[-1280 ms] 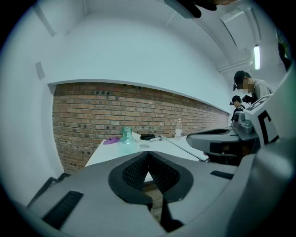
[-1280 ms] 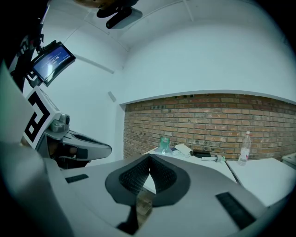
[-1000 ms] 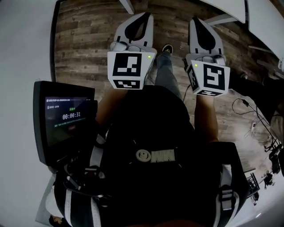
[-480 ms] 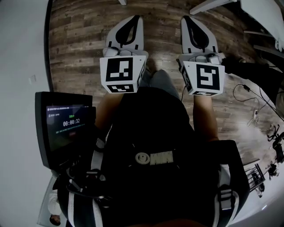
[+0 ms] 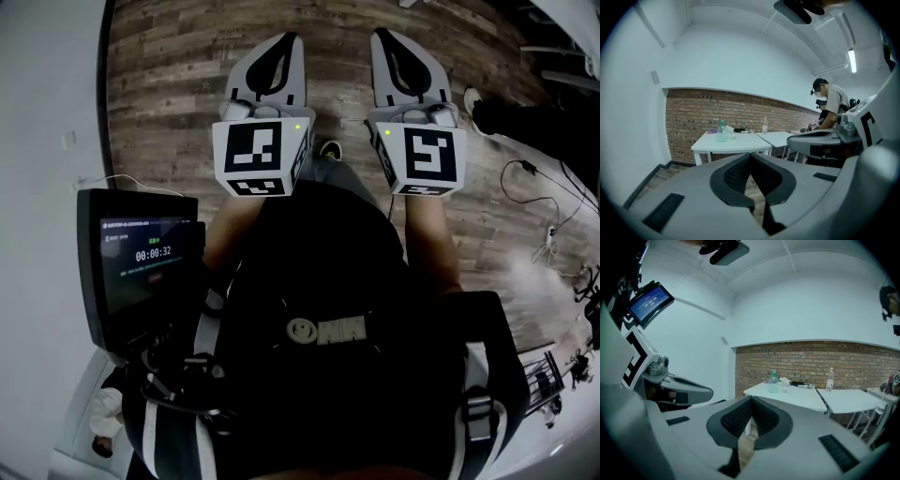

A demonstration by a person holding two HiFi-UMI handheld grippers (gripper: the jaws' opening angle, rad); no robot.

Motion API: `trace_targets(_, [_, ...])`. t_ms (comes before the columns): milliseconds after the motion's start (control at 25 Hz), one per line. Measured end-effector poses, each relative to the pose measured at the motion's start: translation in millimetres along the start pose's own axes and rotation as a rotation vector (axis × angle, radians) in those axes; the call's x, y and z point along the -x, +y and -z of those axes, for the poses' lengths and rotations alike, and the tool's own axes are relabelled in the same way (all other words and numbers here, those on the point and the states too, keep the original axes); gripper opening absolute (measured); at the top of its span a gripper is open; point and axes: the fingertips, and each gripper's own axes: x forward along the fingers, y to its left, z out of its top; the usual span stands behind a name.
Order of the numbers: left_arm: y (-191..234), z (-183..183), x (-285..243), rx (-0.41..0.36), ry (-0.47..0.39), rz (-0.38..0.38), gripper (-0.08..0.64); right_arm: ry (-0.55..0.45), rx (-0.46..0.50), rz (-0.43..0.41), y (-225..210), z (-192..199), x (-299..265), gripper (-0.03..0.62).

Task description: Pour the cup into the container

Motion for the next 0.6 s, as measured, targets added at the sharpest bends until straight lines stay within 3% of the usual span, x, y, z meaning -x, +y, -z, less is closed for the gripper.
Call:
trace_targets(280, [-35.8, 9.7, 35.8, -0.042, 0.021, 0.019, -0.003, -0.002, -0.044, 0.010, 14.4, 8.9, 46.2, 0.006])
trace_targets(600, [-26.0, 43.8, 110.1, -0.013, 0.006, -0.001, -0.003, 0.016, -0.041, -0.008, 87.4, 32.9, 85.8, 0.006])
